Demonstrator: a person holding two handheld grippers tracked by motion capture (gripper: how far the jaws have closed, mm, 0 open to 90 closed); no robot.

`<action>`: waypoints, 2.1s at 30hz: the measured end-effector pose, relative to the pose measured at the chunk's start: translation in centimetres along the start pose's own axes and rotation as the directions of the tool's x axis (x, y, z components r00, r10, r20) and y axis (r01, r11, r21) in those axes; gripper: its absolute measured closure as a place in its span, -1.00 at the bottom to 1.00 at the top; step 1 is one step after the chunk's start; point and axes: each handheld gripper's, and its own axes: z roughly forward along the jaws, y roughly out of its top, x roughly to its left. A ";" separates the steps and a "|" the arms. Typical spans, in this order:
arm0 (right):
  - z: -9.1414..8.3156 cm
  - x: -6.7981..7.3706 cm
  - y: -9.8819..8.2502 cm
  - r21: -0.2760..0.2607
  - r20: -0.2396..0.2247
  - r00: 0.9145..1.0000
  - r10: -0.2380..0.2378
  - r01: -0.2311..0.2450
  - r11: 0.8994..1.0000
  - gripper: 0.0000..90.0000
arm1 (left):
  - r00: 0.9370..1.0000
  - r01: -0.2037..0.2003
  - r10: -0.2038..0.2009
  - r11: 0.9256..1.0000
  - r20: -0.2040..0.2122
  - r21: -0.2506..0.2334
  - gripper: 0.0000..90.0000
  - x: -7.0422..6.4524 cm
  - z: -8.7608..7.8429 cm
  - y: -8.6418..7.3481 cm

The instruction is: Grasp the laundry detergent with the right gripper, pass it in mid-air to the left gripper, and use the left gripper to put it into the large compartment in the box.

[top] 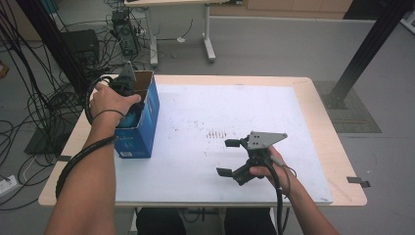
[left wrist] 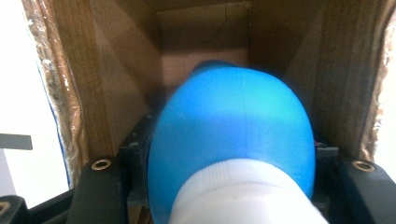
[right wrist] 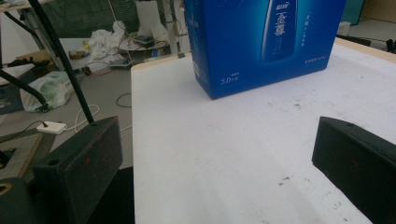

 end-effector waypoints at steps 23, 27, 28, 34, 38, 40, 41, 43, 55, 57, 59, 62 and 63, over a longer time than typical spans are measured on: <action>0.3 0.0 0.0 0.008 -0.006 1.000 -0.001 0.001 1.000 -0.96 | 0.999 0.021 -0.021 1.000 0.045 0.006 -0.20 1.1 0.1 0.0; 0.3 -0.1 0.0 0.010 -0.007 1.000 0.000 0.000 1.000 -0.96 | 0.999 0.022 -0.023 1.000 0.041 0.008 -0.27 1.0 0.1 0.0; 0.3 -0.1 0.0 0.010 -0.008 1.000 0.001 -0.001 1.000 -0.96 | 0.999 0.021 -0.022 1.000 0.041 0.011 -0.28 1.1 0.1 0.1; 0.4 -0.1 0.1 0.012 -0.006 1.000 -0.004 0.004 1.000 -0.96 | 0.999 0.025 -0.026 1.000 0.043 0.019 -0.32 1.1 -0.2 0.2; 0.5 0.0 0.2 0.015 -0.007 1.000 -0.005 0.005 1.000 -0.96 | 0.999 0.029 -0.030 0.999 0.037 0.023 -0.32 1.0 -0.5 0.3; 0.5 0.0 0.2 0.013 -0.009 1.000 -0.005 0.005 1.000 -0.96 | 0.999 0.033 -0.033 0.999 0.037 0.023 -0.32 1.0 -1.0 0.3; 0.5 0.0 0.2 0.014 -0.007 1.000 -0.006 0.006 1.000 -0.96 | 0.999 0.031 -0.031 0.999 0.037 0.022 -0.32 1.0 -1.2 0.3; 0.5 0.0 0.2 0.013 -0.009 1.000 -0.006 0.006 1.000 -0.96 | 0.999 0.034 -0.034 0.999 0.037 0.022 -0.32 1.0 -1.6 0.3; 0.3 0.2 0.3 0.009 -0.005 1.000 -0.008 0.008 1.000 -0.96 | 0.999 0.024 -0.023 1.000 0.035 -0.014 -0.34 0.2 -5.7 0.0; 0.3 0.2 0.3 0.010 -0.005 1.000 -0.010 0.010 1.000 -0.96 | 0.999 0.023 -0.023 1.000 0.033 -0.019 -0.34 0.1 -6.1 -0.1; 0.2 0.2 0.3 0.007 -0.005 1.000 -0.011 0.011 1.000 -0.96 | 0.999 0.012 -0.011 0.999 0.036 -0.033 -0.35 0.0 -6.9 -0.3; 0.2 0.3 0.4 0.008 -0.005 1.000 -0.011 0.012 1.000 -0.96 | 0.999 0.004 -0.003 0.999 0.036 -0.036 -0.40 -0.1 -7.7 -0.4; 0.2 0.3 0.4 0.009 -0.003 1.000 -0.014 0.014 1.000 -0.96 | 1.000 0.001 0.000 0.999 0.030 -0.040 -0.44 -0.3 -7.8 -0.4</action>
